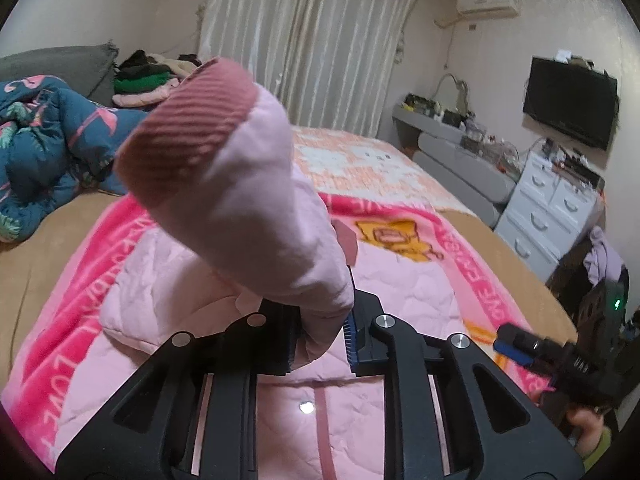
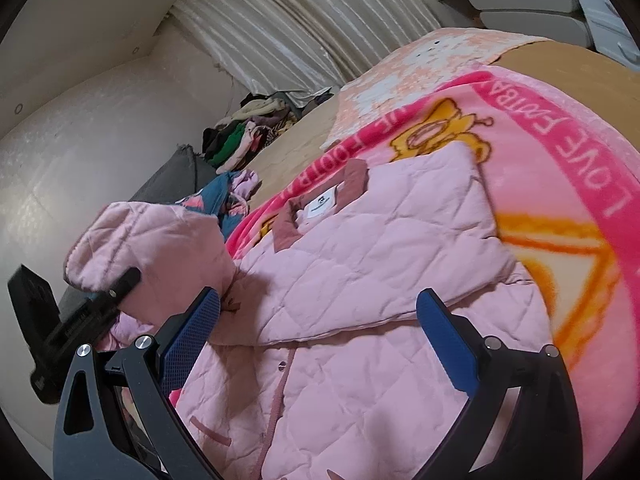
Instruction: Fold large clothes
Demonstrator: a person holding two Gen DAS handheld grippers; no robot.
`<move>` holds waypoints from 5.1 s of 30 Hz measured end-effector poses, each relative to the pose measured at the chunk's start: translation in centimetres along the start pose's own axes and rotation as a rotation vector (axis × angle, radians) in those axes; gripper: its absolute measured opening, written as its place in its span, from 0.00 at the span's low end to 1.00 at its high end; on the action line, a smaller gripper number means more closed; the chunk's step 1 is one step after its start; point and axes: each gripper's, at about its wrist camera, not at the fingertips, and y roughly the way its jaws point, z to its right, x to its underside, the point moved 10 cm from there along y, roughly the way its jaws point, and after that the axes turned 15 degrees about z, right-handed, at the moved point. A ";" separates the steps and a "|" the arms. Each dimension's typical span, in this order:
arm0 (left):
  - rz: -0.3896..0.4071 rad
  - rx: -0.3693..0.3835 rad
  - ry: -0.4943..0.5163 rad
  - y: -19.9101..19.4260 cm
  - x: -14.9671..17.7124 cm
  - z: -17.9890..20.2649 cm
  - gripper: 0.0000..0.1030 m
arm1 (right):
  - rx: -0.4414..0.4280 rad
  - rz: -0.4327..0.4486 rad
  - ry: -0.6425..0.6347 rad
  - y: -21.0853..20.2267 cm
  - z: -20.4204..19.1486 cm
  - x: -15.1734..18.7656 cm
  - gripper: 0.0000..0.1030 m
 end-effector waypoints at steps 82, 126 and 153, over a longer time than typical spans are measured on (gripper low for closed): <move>-0.164 -0.005 -0.013 6.0 6.7 -14.6 0.91 | 0.206 -0.115 -0.476 9.6 -3.0 2.7 0.17; -0.314 0.002 0.001 8.0 12.2 -14.9 0.86 | 0.288 -0.271 -0.648 19.2 -2.5 10.1 0.88; -0.283 -0.011 -0.033 3.7 8.3 -13.7 0.91 | 0.225 -0.195 -0.358 13.6 -4.3 8.4 0.95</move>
